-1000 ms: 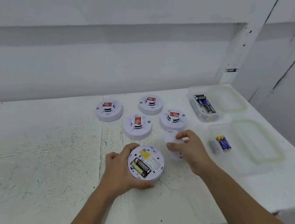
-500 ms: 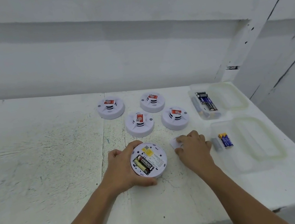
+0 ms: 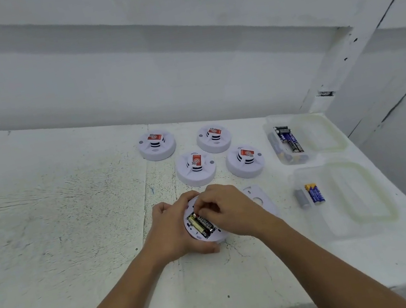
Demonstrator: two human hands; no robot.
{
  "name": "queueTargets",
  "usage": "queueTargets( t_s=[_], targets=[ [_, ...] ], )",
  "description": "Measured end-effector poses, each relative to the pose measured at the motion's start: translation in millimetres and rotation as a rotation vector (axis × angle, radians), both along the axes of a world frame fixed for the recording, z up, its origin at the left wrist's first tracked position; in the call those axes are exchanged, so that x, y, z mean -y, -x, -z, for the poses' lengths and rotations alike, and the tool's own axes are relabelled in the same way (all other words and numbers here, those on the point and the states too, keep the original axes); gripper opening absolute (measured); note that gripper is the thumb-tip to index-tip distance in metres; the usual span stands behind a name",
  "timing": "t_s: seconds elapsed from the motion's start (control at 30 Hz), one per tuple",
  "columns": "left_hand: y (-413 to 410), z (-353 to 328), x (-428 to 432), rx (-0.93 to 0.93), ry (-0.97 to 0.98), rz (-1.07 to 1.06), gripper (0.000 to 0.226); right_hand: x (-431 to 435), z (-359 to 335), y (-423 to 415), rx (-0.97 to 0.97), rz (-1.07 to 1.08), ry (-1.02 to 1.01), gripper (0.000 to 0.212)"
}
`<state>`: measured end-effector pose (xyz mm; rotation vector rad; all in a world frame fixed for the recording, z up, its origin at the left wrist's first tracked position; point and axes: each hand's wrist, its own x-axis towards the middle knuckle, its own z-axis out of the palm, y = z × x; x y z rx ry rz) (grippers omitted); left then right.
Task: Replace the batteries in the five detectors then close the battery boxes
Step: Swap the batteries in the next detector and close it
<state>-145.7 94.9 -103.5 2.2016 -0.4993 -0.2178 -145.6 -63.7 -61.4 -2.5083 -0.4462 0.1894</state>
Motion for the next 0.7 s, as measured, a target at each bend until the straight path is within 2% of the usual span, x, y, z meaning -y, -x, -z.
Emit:
queueTargets(
  t_s=[0.17,0.33,0.5,0.7],
  targets=[
    [0,-1,0,0.023,-0.032,-0.033,0.099,-3,3,-4,0.042,-0.062,0.050,0.015],
    [-4,13,0,0.046,-0.077,-0.061,0.080,-7,0,-9,-0.008,-0.109,0.115,0.017],
    [-5,16,1,0.061,-0.079,-0.067,0.075,-9,-7,-18,-0.097,-0.157,0.187,0.016],
    [-6,15,0,0.059,-0.070,-0.057,0.077,-6,-14,-15,-0.110,-0.160,0.112,0.011]
  ],
)
